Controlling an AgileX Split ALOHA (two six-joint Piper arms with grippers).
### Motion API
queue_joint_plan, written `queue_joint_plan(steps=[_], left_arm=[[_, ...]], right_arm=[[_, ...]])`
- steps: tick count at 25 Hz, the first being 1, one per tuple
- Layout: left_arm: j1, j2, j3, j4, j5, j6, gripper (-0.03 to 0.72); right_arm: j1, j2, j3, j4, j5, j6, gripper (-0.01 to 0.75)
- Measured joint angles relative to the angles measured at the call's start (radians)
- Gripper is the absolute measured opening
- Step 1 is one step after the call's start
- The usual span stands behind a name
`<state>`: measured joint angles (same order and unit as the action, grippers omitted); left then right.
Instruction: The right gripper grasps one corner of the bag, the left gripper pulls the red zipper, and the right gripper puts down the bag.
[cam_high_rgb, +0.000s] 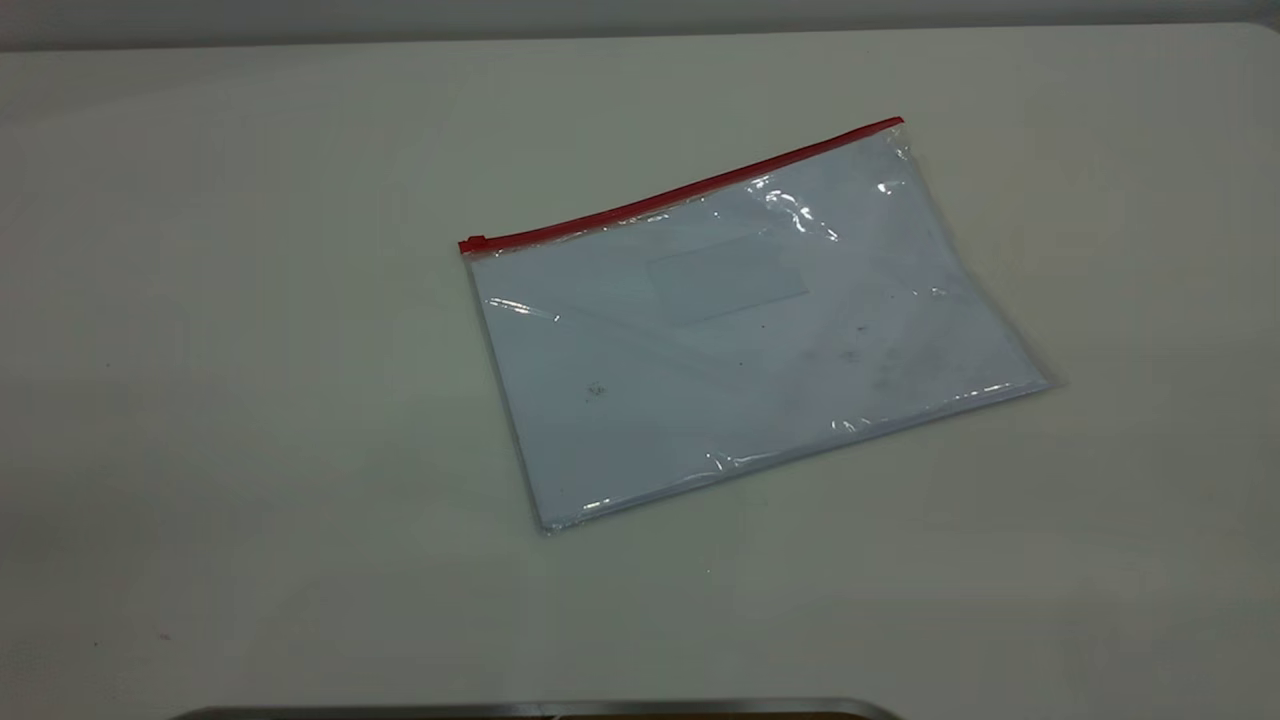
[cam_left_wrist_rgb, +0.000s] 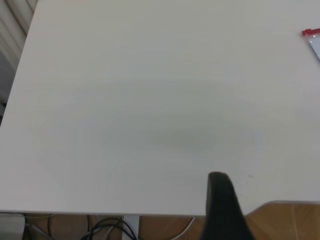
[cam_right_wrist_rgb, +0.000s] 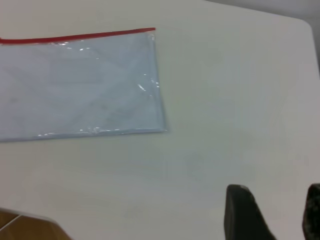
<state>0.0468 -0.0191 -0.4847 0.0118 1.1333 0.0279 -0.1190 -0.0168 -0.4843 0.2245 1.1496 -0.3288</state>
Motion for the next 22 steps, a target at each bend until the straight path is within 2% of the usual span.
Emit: queue_joint_plan(steps=[6, 15, 22], left_arm=[[0.000, 0.000, 0.000, 0.000, 0.000, 0.000, 0.540], [0.000, 0.000, 0.000, 0.000, 0.000, -0.004, 0.540], [0.000, 0.000, 0.000, 0.000, 0.000, -0.004, 0.540]], right_arm=[[0.083, 0.000, 0.000, 0.004, 0.000, 0.000, 0.330], [0.090, 0.000, 0.001, -0.017, 0.000, 0.018, 0.330], [0.090, 0.000, 0.001, -0.143, -0.012, 0.195, 0.330]])
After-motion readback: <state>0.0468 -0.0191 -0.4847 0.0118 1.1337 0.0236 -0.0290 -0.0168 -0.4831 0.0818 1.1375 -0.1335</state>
